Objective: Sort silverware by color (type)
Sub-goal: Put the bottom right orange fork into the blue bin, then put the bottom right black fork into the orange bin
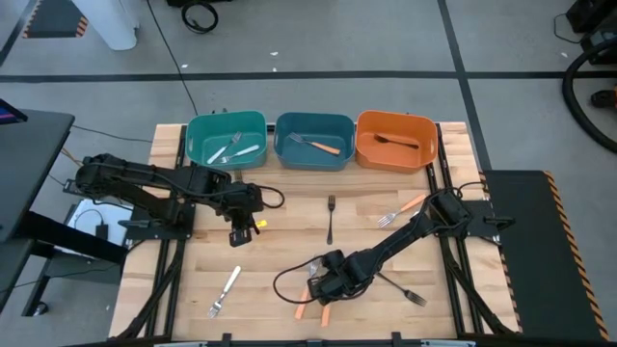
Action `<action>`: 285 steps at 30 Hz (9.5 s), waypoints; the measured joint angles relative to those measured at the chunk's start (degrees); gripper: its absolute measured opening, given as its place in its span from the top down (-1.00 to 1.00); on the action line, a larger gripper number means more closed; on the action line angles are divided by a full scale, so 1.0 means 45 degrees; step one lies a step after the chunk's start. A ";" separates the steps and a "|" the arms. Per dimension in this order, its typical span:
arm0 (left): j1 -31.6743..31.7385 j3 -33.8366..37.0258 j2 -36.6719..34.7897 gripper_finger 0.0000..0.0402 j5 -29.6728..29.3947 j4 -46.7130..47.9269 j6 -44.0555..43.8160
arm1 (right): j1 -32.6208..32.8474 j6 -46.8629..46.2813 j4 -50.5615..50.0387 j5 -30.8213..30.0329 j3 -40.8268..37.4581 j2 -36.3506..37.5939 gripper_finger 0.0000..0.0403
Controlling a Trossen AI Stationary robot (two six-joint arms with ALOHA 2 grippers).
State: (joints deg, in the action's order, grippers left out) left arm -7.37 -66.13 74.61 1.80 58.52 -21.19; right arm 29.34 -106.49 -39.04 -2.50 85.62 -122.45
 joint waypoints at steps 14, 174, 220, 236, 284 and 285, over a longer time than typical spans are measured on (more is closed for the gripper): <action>0.0001 0.0000 0.0000 0.40 -0.0131 -0.0005 -0.0005 | 0.0000 0.1138 -0.1003 0.0556 -0.0019 0.0000 0.91; 0.9912 -0.0005 -0.0005 0.40 -0.0384 -0.8412 0.3867 | -1.3778 2.5807 -0.0910 -0.3108 -0.0044 0.9897 0.59; 0.8494 0.0000 0.0000 0.40 -0.0083 -0.6772 0.4213 | -0.3917 1.2379 -0.9449 0.0931 -0.0058 0.9117 0.43; 0.8004 0.0000 0.0000 0.40 -0.0097 -0.5854 0.2773 | 0.1544 0.7919 -0.9009 -0.0628 -0.0601 0.9112 0.43; 0.2078 0.0000 0.0000 0.40 -0.0244 -0.5527 -0.1860 | 0.4669 0.5578 -0.0475 -0.0152 -0.6736 0.4809 0.45; 0.2078 0.0000 0.0000 0.40 -0.0248 -0.5525 -0.1855 | 0.4673 0.5603 -0.0469 -0.0142 -0.6669 0.4671 0.45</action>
State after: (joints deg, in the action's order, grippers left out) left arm 1.98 -66.13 74.61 0.69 33.66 -29.54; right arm 50.37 -81.28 -41.15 -3.13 55.62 -101.44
